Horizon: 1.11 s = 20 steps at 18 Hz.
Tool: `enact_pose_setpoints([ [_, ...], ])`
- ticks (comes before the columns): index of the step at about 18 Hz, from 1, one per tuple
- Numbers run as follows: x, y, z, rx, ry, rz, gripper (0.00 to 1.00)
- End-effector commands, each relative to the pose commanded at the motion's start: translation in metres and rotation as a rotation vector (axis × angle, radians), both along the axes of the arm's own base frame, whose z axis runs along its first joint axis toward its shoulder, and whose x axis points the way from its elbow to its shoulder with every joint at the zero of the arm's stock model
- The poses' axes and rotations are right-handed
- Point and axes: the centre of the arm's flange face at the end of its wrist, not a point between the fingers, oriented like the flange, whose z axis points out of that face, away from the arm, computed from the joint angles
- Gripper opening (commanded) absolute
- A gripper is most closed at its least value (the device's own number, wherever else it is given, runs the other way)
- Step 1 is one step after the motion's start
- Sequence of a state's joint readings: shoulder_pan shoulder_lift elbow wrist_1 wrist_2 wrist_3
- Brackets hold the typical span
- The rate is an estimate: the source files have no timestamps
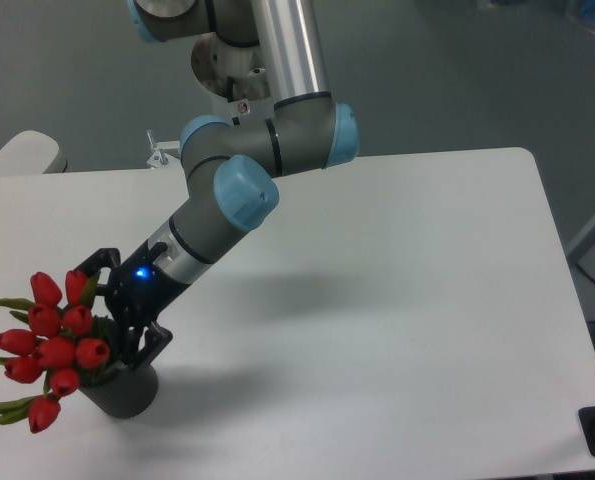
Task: Pick up the flowers from the vase
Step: 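Close the gripper on the red tulip stems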
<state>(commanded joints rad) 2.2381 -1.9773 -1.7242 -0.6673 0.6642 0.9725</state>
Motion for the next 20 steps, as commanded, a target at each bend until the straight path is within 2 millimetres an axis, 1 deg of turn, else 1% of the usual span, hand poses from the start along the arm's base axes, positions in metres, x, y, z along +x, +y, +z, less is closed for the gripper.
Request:
enact_pose_setpoints([
  [1, 0.0, 0.0, 0.0, 0.0, 0.0, 0.0, 0.71],
  [6, -0.005, 0.002, 0.006, 0.011, 0.006, 0.005, 0.56],
  [9, -0.005, 0.002, 0.006, 0.011, 0.006, 0.005, 0.48],
  [13, -0.007, 0.001, 0.008, 0.013, 0.007, 0.009, 0.44],
  [15, -0.007, 0.0, 0.011, 0.016, 0.008, 0.01, 0.44],
  [17, -0.007, -0.001, 0.016, 0.022, 0.007, 0.012, 0.44],
  [20, -0.005, -0.002, 0.028, 0.031, -0.011, 0.025, 0.44],
])
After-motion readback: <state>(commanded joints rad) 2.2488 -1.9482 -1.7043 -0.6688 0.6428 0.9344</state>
